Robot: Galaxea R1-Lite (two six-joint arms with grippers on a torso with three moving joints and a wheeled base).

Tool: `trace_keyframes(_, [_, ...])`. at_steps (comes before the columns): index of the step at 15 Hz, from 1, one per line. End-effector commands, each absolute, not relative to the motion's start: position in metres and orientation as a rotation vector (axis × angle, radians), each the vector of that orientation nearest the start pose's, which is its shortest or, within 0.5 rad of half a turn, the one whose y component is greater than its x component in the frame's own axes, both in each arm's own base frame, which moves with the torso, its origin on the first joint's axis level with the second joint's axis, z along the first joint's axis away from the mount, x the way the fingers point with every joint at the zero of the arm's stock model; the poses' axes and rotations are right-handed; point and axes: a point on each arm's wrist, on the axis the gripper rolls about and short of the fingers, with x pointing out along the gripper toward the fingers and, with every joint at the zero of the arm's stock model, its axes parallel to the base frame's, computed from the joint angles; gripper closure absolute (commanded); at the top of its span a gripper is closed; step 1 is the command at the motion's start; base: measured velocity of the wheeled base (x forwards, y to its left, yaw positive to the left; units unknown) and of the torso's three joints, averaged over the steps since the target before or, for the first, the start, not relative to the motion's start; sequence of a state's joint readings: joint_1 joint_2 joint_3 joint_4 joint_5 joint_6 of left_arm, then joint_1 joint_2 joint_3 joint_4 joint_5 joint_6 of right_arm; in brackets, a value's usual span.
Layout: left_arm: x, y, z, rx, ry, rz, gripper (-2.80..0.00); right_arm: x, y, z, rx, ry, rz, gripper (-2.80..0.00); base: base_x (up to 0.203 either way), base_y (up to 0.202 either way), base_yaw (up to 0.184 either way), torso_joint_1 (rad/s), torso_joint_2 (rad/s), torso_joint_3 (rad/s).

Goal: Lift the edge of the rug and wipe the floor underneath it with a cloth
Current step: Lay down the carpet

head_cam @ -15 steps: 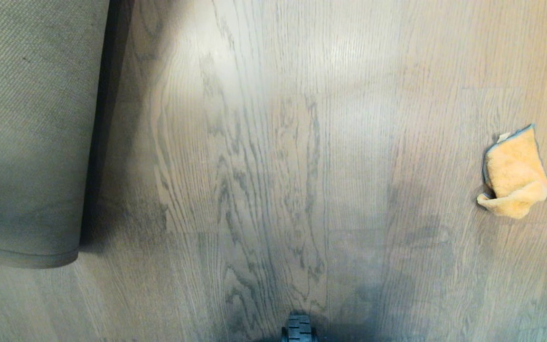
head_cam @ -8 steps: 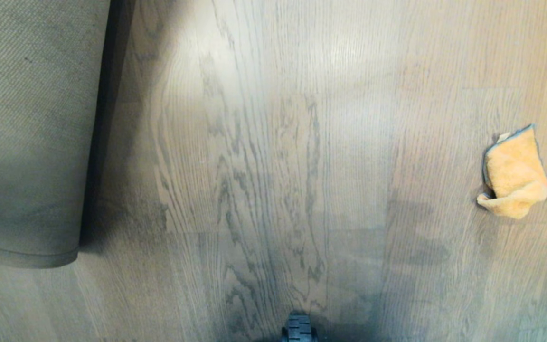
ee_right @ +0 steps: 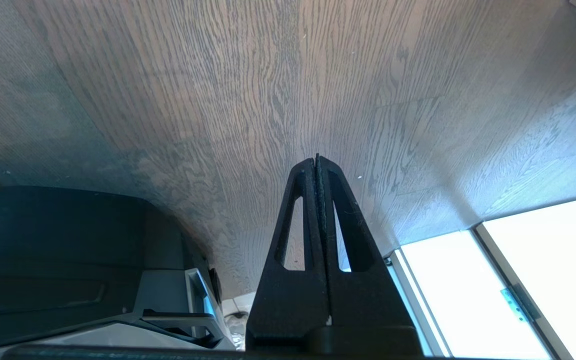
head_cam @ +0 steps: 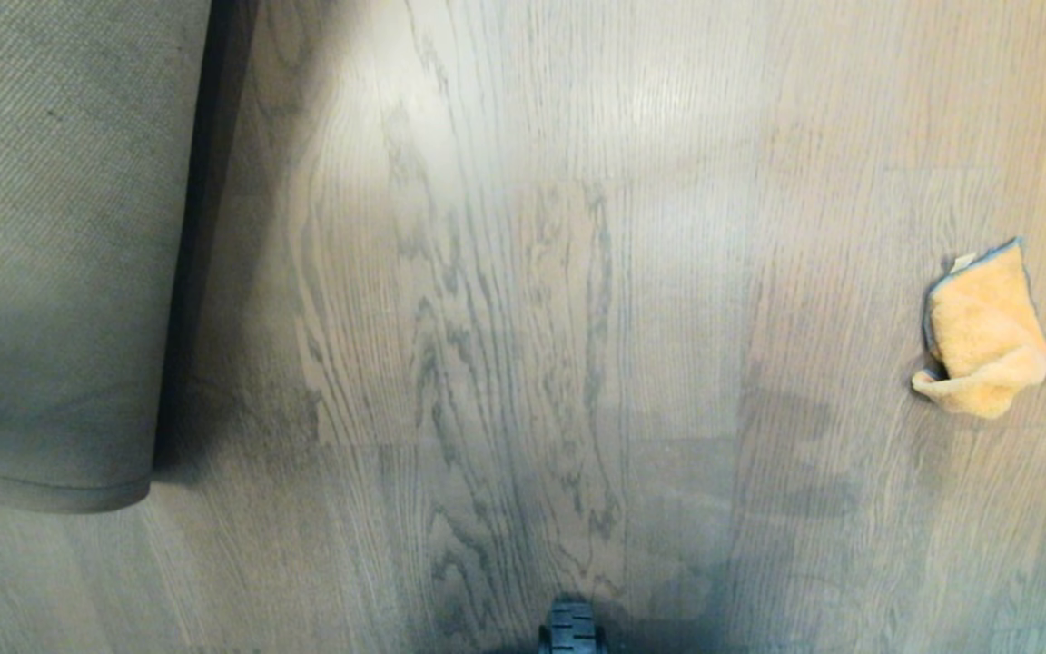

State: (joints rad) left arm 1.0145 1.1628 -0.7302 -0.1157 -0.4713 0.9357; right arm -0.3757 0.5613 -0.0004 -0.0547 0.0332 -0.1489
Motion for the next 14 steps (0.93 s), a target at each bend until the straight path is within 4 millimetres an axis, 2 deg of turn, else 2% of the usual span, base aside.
trace_keyframes(1, [0.0974, 0.1366, 0.2394, 0.697, 0.462, 0.375, 0.0, 0.0225, -0.0081, 0.0809, -0.042, 0.523, -0.296, 0.0, 0.0, 0.0, 0.0, 0.0, 0.0, 0.0])
trace_keyframes(11, [0.0967, 0.1364, 0.2412, 0.707, 0.46, 0.382, 0.0, 0.0215, -0.0073, 0.0812, -0.049, 0.508, -0.284, 0.0, 0.0, 0.0, 0.0, 0.0, 0.0, 0.0])
trace_keyframes(14, [0.0964, 0.1363, 0.2403, 0.704, 0.462, 0.381, 0.0, 0.0195, -0.0027, 0.0819, -0.088, 0.465, -0.107, 0.0, 0.0, 0.0, 0.0, 0.0, 0.0, 0.0])
